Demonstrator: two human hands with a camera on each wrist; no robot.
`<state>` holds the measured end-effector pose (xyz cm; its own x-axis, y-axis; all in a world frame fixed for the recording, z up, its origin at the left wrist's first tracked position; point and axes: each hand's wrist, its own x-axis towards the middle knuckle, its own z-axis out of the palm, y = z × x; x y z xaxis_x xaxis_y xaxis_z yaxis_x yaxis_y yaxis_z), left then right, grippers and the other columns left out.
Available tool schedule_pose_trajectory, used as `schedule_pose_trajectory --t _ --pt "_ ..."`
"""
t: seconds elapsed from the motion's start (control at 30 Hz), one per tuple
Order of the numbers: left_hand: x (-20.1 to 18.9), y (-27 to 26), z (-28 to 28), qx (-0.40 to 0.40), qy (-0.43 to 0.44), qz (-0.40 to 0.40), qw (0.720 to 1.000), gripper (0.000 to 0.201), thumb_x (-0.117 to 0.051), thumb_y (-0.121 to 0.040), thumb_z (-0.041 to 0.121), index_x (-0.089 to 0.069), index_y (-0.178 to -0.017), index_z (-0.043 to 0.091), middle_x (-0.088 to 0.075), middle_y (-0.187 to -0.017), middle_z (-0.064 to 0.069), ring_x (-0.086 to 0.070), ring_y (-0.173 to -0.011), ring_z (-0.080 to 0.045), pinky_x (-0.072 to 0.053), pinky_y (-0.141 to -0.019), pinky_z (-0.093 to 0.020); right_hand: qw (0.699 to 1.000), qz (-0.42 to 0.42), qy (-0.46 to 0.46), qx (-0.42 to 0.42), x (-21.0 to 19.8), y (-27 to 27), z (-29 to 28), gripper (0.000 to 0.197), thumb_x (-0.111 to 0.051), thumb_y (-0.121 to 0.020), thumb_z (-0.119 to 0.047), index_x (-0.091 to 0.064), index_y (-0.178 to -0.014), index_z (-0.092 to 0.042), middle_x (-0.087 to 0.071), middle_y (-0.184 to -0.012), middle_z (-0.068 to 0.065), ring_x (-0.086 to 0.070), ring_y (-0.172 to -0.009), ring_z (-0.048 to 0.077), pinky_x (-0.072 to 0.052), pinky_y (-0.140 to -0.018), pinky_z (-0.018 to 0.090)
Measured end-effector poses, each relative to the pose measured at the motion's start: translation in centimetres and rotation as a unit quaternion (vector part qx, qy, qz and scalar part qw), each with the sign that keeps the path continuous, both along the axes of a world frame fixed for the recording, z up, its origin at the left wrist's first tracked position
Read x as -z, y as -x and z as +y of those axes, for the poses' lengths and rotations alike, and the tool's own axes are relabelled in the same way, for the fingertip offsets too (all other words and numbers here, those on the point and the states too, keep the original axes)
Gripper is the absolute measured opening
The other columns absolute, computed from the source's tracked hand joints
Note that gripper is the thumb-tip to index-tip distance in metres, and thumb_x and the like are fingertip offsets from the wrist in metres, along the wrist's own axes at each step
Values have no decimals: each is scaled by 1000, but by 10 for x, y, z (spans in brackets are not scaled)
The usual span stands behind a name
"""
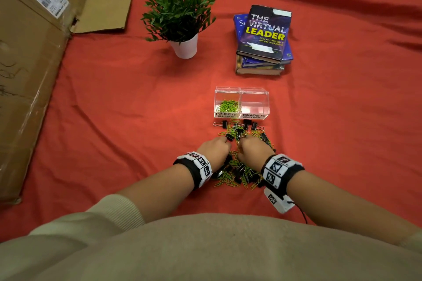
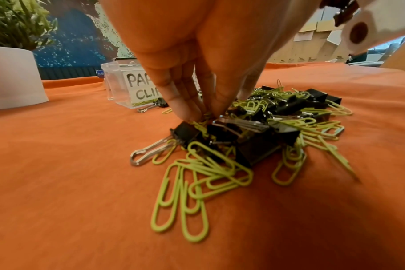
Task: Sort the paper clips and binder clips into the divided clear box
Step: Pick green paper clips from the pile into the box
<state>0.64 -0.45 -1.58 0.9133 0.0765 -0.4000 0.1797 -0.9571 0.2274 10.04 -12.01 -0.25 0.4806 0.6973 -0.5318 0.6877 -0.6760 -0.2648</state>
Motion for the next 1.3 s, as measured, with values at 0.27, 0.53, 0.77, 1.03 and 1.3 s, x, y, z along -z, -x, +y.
schedule_pose_trajectory --t 0.27,0.53,0.77,1.03,1.3 --pt "5 -1 -7 -29 -15 15 999 26 -45 -91 4 -49 -117 2 -52 -119 -16 -54 -110 -34 -48 -83 -43 995 -62 -61 -55 17 28 -12 23 -53 -86 -5 -56 -108 2 -54 -116 17 -48 -111 31 -42 -94 37" --pt "8 1 -6 -73 0 29 997 35 -49 -91 10 -43 -125 0 -43 -129 -16 -43 -121 -32 -43 -94 -41 992 56 -84 71 15 22 -9 13 -54 -83 -9 -62 -88 0 -63 -92 15 -58 -83 26 -47 -73 35" --pt "9 5 -1 -92 17 12 996 32 -47 -89 4 -45 -122 3 -48 -125 -15 -44 -118 -30 -44 -95 -41 961 196 -117 154 -9 -15 0 11 -62 -88 -17 -65 -85 -6 -66 -76 5 -52 -56 13 -45 -49 21" --pt "8 7 10 -107 79 3 991 23 -43 -89 3 -48 -112 5 -54 -115 -14 -52 -106 -31 -45 -87 -42 916 234 -218 243 -57 -73 50 13 -64 -86 -20 -66 -84 -7 -64 -73 2 -53 -58 10 -49 -53 19" --pt "-15 -12 33 -199 173 -67 962 8 -45 -89 6 -47 -96 11 -51 -94 -7 -51 -82 -25 -41 -70 -33 961 50 -210 170 -34 -78 97 9 -60 -86 -10 -65 -90 -5 -67 -85 10 -62 -79 22 -55 -77 36"
